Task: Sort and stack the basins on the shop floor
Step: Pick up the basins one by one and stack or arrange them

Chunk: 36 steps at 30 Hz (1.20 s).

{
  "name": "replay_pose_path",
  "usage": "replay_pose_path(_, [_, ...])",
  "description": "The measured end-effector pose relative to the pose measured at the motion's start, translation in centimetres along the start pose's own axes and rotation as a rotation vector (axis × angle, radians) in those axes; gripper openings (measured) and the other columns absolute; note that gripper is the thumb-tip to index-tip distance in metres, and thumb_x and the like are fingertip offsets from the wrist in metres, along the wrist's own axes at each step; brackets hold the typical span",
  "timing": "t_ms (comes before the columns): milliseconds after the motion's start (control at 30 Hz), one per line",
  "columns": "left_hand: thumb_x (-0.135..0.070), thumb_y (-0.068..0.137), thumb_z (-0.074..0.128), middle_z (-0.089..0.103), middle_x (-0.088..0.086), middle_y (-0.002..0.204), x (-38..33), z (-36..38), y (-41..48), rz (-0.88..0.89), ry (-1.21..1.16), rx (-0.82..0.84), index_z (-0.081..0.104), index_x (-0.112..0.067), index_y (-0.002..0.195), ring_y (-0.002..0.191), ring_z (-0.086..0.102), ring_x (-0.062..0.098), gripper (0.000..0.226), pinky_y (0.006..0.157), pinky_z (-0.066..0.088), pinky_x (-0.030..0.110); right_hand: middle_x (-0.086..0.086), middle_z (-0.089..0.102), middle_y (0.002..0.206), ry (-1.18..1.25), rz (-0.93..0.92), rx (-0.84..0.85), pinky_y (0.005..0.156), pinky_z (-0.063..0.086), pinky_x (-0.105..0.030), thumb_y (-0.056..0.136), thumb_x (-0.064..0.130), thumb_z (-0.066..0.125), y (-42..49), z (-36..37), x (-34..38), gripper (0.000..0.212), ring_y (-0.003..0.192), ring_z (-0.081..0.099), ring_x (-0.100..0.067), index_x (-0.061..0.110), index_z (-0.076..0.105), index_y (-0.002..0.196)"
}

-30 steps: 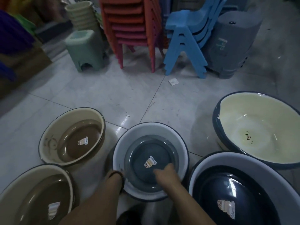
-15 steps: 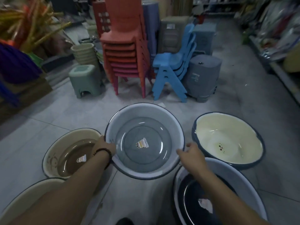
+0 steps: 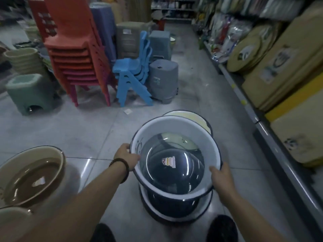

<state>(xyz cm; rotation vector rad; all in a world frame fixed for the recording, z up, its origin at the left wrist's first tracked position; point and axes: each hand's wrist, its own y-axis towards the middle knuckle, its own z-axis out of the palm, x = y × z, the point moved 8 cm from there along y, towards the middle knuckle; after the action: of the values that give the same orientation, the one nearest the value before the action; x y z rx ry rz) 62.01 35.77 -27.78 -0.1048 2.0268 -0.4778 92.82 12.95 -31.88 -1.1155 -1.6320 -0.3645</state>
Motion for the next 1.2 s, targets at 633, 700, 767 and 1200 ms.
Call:
replay_pose_path(633, [-0.010,0.098,0.045,0.061,0.020,0.117,10.7,10.9,0.8,-0.258,0.341,0.124,0.048,-0.017,0.130,0.101,0.062,0.040,0.033,0.091,0.055,0.053,-0.011,0.068,0.097,-0.147,0.379,0.126,0.065,0.062,-0.043,0.099,0.013,0.044,2.7,1.3,-14.7,0.028,0.087,0.067,-0.034,0.027,0.062,0.115])
replay_pose_path(700, [-0.008,0.099,0.042,0.059,0.018,0.120,11.3,11.4,1.3,-0.275,0.315,0.105,0.046,-0.016,0.136,0.101,0.059,0.035,0.038,0.091,0.052,0.044,-0.011,0.069,0.095,-0.203,0.370,0.129,0.067,0.064,-0.048,0.097,0.014,0.047,3.2,1.0,-15.3,0.028,0.084,0.067,-0.034,0.025,0.065,0.116])
replay_pose_path(767, [-0.008,0.100,0.041,0.057,0.014,0.118,12.0,11.7,1.6,-0.322,0.306,0.092,0.045,-0.016,0.135,0.094,0.055,0.029,0.036,0.084,0.048,0.037,-0.009,0.069,0.094,-0.236,0.370,0.130,0.069,0.065,-0.050,0.097,0.016,0.051,3.6,0.9,-15.8,0.031,0.085,0.068,-0.033,0.026,0.065,0.123])
replay_pose_path(1200, [-0.025,0.093,0.064,0.053,0.020,0.137,7.2,11.4,1.3,-0.225,0.810,0.378,0.041,-0.011,0.143,0.112,0.060,0.040,0.057,0.081,0.060,0.052,-0.022,0.044,0.145,-0.975,0.039,0.061,0.109,0.044,-0.049,0.097,0.038,0.053,1.6,5.0,-5.4,0.057,0.132,0.047,-0.039,0.012,0.039,0.146])
